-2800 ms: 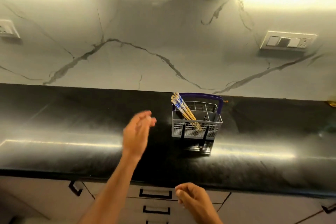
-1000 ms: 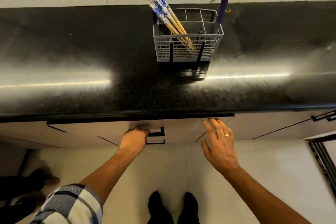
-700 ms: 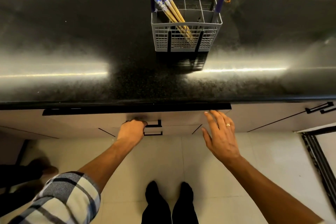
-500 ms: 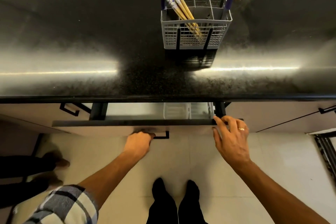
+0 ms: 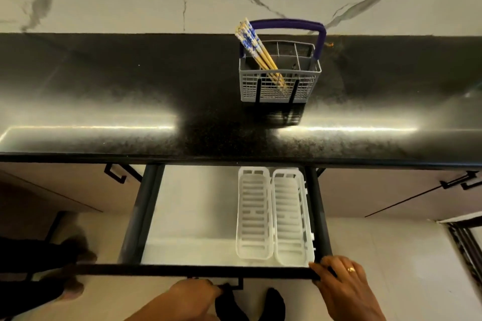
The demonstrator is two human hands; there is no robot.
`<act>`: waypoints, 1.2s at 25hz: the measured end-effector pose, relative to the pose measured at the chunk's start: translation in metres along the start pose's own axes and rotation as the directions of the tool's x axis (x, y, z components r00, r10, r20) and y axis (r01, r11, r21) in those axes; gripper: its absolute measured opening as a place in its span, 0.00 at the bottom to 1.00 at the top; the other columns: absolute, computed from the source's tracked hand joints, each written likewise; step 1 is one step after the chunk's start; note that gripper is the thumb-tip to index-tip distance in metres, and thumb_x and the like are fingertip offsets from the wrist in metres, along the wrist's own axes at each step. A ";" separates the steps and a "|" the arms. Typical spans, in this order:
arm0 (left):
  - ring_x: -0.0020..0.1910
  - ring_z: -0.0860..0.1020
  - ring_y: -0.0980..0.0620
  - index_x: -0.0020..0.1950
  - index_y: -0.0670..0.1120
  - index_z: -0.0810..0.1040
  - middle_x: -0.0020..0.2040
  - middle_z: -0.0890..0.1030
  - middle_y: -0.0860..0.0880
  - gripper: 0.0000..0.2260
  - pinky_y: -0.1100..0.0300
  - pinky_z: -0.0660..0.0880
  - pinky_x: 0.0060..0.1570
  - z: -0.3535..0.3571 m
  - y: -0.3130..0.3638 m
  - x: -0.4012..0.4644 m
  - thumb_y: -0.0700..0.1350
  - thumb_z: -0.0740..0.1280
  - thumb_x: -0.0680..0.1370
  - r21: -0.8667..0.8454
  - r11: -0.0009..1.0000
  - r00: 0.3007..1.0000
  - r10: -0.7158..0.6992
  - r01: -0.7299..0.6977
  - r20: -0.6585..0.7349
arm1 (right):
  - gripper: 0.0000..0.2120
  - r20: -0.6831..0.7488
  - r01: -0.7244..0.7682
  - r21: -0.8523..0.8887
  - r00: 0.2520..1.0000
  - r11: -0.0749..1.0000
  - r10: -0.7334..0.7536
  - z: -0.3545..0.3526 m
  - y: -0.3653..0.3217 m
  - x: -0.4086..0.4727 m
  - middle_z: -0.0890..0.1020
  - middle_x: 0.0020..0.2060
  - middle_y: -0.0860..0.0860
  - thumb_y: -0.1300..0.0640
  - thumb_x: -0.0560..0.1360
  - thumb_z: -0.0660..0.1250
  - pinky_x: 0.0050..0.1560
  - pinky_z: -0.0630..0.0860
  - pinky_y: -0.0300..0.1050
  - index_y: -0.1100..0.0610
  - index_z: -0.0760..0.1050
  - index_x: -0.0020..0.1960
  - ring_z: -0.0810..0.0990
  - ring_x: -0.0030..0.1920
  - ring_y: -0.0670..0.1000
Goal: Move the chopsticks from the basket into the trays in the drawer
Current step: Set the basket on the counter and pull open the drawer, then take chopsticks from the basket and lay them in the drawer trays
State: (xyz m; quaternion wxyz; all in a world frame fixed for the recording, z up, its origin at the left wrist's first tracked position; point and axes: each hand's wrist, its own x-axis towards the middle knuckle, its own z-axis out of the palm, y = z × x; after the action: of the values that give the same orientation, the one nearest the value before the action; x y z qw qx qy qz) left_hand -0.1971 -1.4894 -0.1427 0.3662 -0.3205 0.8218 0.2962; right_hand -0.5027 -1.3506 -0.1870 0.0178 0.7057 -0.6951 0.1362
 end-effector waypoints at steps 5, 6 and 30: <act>0.59 0.78 0.56 0.63 0.59 0.78 0.60 0.80 0.57 0.22 0.58 0.74 0.61 -0.032 -0.005 -0.027 0.67 0.63 0.73 -0.294 0.956 0.998 0.033 -0.016 0.053 | 0.25 0.125 -0.036 0.072 0.992 0.997 0.026 -0.008 -0.012 -0.019 0.72 0.48 0.45 0.48 0.57 0.78 0.37 0.79 0.50 0.45 0.77 0.53 0.73 0.47 0.50; 0.57 0.78 0.57 0.63 0.59 0.78 0.58 0.81 0.57 0.22 0.61 0.74 0.59 -0.041 -0.007 -0.029 0.67 0.63 0.74 -0.347 0.938 0.997 0.016 0.009 0.071 | 0.27 0.164 -0.062 0.087 0.985 0.994 0.047 -0.013 -0.013 -0.021 0.72 0.48 0.45 0.49 0.53 0.82 0.36 0.79 0.49 0.46 0.79 0.51 0.73 0.47 0.50; 0.50 0.82 0.56 0.81 0.51 0.44 0.48 0.85 0.54 0.44 0.64 0.77 0.51 -0.036 -0.007 0.089 0.52 0.70 0.76 -0.636 0.755 0.953 -0.287 0.162 -0.097 | 0.40 0.717 -0.524 -0.004 0.593 0.852 0.367 0.025 0.012 0.102 0.74 0.66 0.51 0.56 0.78 0.66 0.56 0.79 0.47 0.49 0.44 0.80 0.79 0.58 0.52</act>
State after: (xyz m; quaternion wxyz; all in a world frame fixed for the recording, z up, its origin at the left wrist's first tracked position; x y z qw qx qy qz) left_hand -0.2537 -1.5478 -0.1948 0.1936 -0.5463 0.6645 0.4717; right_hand -0.5108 -1.4558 -0.1907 -0.3526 0.5036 -0.7858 -0.0668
